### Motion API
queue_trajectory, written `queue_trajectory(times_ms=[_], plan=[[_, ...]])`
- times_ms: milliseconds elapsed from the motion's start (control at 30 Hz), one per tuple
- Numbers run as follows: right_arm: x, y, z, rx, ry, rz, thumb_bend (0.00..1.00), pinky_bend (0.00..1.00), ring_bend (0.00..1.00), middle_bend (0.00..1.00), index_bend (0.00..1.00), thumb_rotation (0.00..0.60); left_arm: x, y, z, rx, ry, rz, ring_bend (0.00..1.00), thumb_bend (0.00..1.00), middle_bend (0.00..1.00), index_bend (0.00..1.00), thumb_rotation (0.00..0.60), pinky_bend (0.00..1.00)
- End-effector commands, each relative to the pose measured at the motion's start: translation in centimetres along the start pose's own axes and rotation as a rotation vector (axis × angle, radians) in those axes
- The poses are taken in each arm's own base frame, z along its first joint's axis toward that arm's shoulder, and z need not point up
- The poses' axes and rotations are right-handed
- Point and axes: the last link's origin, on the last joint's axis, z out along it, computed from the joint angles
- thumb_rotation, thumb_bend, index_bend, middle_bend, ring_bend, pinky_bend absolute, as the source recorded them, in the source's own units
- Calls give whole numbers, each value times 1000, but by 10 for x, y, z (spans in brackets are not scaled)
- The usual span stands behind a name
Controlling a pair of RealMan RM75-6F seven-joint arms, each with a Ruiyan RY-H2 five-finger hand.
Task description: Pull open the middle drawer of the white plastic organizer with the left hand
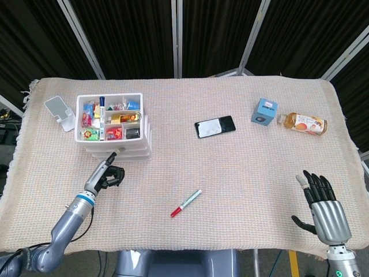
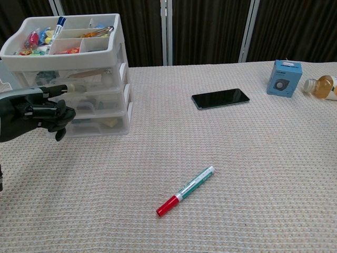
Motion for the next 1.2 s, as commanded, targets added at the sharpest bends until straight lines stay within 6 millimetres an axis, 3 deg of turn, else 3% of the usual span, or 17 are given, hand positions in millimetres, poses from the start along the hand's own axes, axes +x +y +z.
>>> queue_trajectory(times_ms=[33,500,900,1200], plan=[[0,0,0,0,0,1,20,0,0,0,0,600,-1,0,2,1,-2,0,778,897,781,68,600,649],[-3,-1,0,1,-8,-8,20,0,0,0,0,600,-4,-2,4,-4,-17,10,778,897,781,90,600,649],[-4,-1,-1,2,-10,-14,20,0,0,0,0,600,-6,-9,-11,-21,-47,39,778,898,781,92,600,649],[-3,-2,-1,2,-5,-12,20,0,0,0,0,600,4,-12,-25,-40,-30,51,778,897,781,92,600,649]])
